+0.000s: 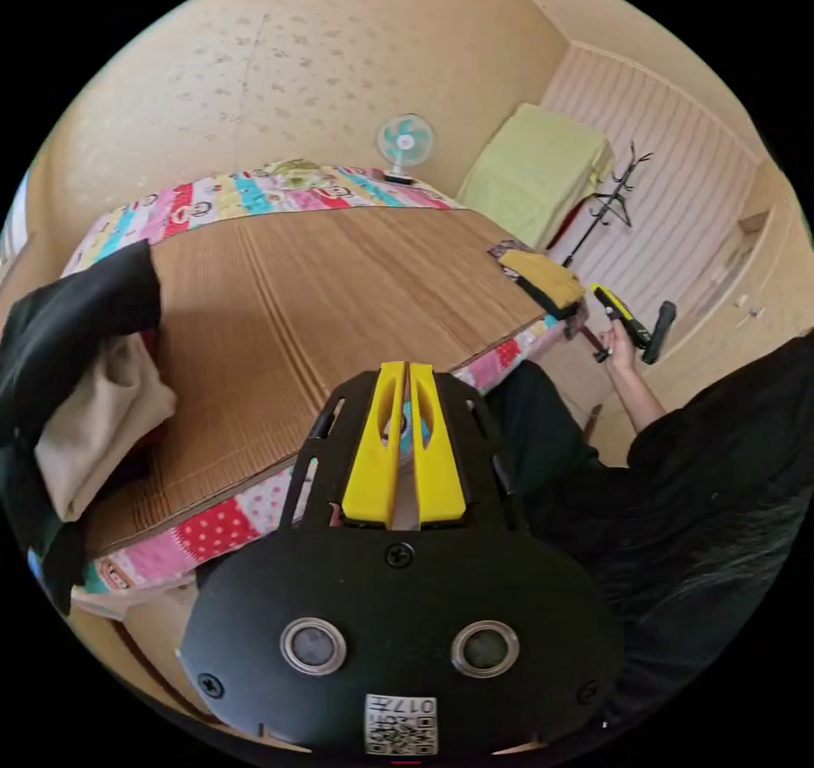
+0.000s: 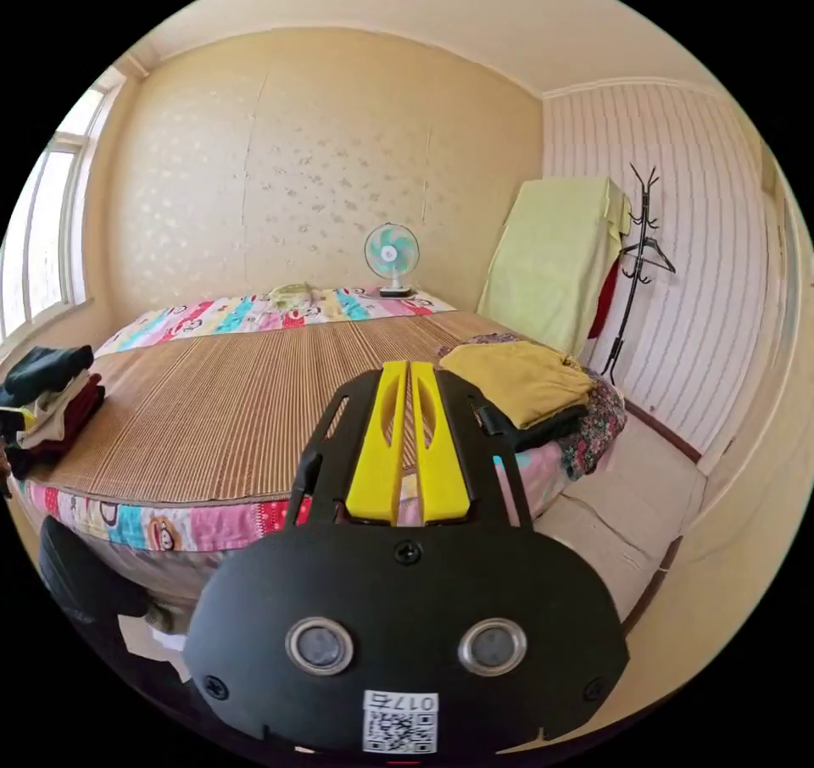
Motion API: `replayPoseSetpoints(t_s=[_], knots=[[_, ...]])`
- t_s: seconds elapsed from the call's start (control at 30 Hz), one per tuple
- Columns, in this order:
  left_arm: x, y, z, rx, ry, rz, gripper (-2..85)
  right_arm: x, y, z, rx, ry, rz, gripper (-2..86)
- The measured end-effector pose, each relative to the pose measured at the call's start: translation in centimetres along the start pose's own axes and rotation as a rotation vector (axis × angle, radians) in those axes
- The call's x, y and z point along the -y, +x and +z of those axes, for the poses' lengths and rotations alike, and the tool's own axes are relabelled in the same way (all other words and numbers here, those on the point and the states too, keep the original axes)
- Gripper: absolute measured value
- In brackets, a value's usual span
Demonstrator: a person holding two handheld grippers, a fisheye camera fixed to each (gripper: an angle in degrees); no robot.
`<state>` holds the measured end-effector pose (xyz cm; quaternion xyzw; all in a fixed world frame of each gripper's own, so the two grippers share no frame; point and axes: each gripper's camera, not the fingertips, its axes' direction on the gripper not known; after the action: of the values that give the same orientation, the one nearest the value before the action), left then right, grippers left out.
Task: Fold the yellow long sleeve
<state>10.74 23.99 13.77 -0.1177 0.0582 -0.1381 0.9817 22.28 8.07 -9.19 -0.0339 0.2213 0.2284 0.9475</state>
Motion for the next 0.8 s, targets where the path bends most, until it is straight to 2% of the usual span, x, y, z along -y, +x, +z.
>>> replayPoseSetpoints(t_s=[0.1,0.3,0.43,0.47,0.5,0.53,0.57,0.6,0.67,0.8], knots=[[1.3,1.8,2.8,-0.178,-0.002,-0.027,-0.5,-1.4,5.5,3.6,-0.046,-0.132,0.157,4.4],[1.2,1.5,5.2,-0.291,-0.048,-0.125,4.9,3.2,13.6,11.8,-0.073,-0.195,0.245,10.2],[2.0,0.2,3.5,-0.273,-0.005,-0.195,5.2,4.7,16.9,19.8,-0.123,-0.328,0.294,7.1],[2.1,0.0,3.2,-0.271,0.008,-0.205,5.2,4.2,17.6,22.6,-0.102,-0.42,0.328,4.6],[2.1,-0.5,2.8,-0.273,0.031,-0.225,5.1,4.1,17.5,23.1,-0.061,-0.408,0.371,3.5],[2.1,-1.1,2.5,-0.278,0.05,-0.248,5.0,4.4,17.3,22.7,-0.043,-0.391,0.395,3.0],[2.0,-1.4,2.4,-0.282,0.057,-0.261,4.8,5.3,15.9,21.3,0.055,-0.343,0.384,2.4],[1.8,-1.9,2.2,-0.296,0.069,-0.283,4.4,6.3,13.4,18.9,0.174,-0.249,0.328,1.9],[1.4,-2.4,2.0,-0.313,0.082,-0.308,0.7,7.2,8.6,14.4,0.266,-0.144,0.247,1.4],[1.3,-2.6,2.7,-0.345,0.041,-0.311,-0.8,2.1,-3.6,4.9,0.402,-0.094,0.098,0.6]])
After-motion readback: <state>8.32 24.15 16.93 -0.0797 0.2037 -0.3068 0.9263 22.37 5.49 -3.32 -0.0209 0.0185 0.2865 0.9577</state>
